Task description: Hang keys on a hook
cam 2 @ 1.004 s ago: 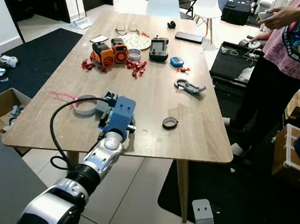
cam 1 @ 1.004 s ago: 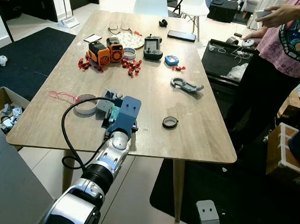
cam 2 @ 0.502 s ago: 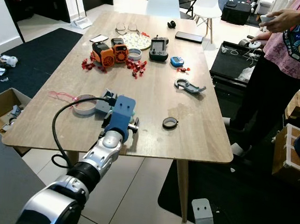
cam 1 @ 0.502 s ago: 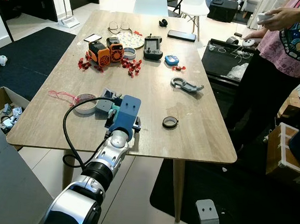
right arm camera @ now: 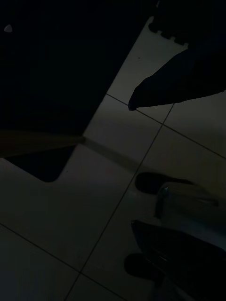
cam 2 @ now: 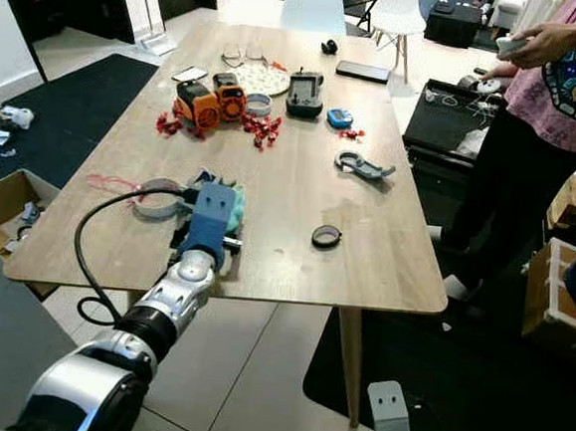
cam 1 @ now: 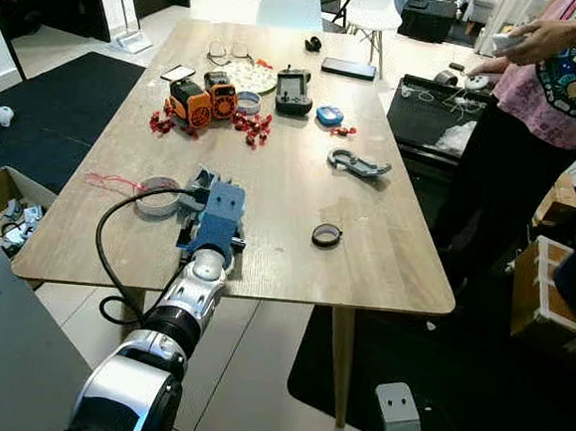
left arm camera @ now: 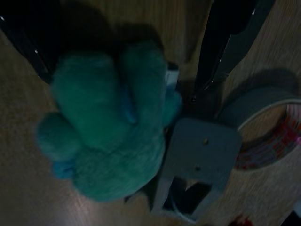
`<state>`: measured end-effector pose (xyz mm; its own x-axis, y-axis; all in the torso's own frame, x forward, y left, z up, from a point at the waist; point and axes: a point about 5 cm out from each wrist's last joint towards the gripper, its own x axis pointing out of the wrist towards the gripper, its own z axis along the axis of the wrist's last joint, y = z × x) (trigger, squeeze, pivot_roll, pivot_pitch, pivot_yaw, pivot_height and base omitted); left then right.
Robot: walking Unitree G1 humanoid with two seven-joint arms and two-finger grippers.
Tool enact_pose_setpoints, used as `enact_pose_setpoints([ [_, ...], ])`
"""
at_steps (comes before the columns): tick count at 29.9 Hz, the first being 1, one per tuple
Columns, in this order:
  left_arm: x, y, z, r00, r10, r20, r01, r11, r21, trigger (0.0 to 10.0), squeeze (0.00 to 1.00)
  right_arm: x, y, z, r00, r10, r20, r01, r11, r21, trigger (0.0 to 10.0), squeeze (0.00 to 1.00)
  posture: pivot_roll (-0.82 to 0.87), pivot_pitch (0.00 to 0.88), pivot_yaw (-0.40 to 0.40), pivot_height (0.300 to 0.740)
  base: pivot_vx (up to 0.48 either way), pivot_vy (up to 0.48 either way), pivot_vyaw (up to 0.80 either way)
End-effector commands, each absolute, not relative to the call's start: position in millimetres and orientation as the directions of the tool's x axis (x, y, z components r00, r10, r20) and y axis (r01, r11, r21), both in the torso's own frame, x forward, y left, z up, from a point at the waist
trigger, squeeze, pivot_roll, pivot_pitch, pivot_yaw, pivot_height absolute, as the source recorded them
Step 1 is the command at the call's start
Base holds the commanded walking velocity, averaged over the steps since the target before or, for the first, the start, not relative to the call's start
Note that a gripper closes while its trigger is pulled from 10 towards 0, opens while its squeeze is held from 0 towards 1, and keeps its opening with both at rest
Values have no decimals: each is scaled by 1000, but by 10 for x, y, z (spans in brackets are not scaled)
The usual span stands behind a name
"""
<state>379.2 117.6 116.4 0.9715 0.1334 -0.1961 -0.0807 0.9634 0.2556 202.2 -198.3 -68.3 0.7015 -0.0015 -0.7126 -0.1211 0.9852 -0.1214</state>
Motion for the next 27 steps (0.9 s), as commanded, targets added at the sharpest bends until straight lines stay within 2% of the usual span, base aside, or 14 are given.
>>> enact_pose_setpoints([
  [1, 3779, 1209, 1110, 964, 147, -221, -88, 963, 256, 10000, 0, 1993, -1974, -698, 698, -3, -716, -120, 985, -121, 10000, 0, 8, 109, -17, 740, 0, 0, 0],
  [4, 3776, 1207, 1103, 964, 145, -224, -86, 964, 252, 10000, 0, 1991, -1975, -699, 698, -3, -717, -120, 985, -122, 10000, 0, 7, 108, -17, 740, 0, 0, 0],
  [5, 3774, 1207, 1095, 963, 141, -228, -84, 967, 242, 9059, 0, 1989, -1976, -700, 697, -4, -717, -121, 985, -122, 10000, 0, 7, 108, -18, 740, 0, 0, 0],
  [8, 3773, 1207, 1086, 963, 138, -232, -83, 970, 230, 9059, 0, 1986, -1978, -701, 697, -4, -717, -121, 985, -123, 10000, 0, 7, 108, -18, 740, 0, 0, 0],
  [9, 3772, 1205, 1083, 965, 124, -230, -72, 973, 220, 1020, 0, 1983, -1979, -703, 696, -4, -718, -121, 985, -123, 10000, 0, 7, 104, -19, 740, 0, 0, 0],
  [10, 3770, 1197, 1080, 969, 96, -228, -48, 977, 207, 0, 0, 1981, -1979, -704, 696, -3, -718, -122, 985, -123, 10000, 0, 8, 102, -20, 740, 0, 0, 0],
  [12, 3770, 1197, 1080, 969, 96, -228, -48, 977, 207, 0, 0, 1981, -1979, -704, 696, -3, -718, -122, 985, -123, 10000, 0, 8, 102, -20, 740, 0, 0, 0],
  [16, 3759, 1183, 1062, 972, 16, -232, 16, 990, 137, 0, 0, 1986, -1977, -702, 696, -2, -718, -125, 984, -124, 10000, 0, 9, 100, -20, 740, 0, 0, 0],
  [27, 3754, 1280, 1067, 976, -4, -217, 13, 999, 38, 0, 0, 1990, -1970, -702, 695, -2, -719, -126, 984, -125, 10000, 0, 10, 97, -20, 740, 0, 0, 0],
])
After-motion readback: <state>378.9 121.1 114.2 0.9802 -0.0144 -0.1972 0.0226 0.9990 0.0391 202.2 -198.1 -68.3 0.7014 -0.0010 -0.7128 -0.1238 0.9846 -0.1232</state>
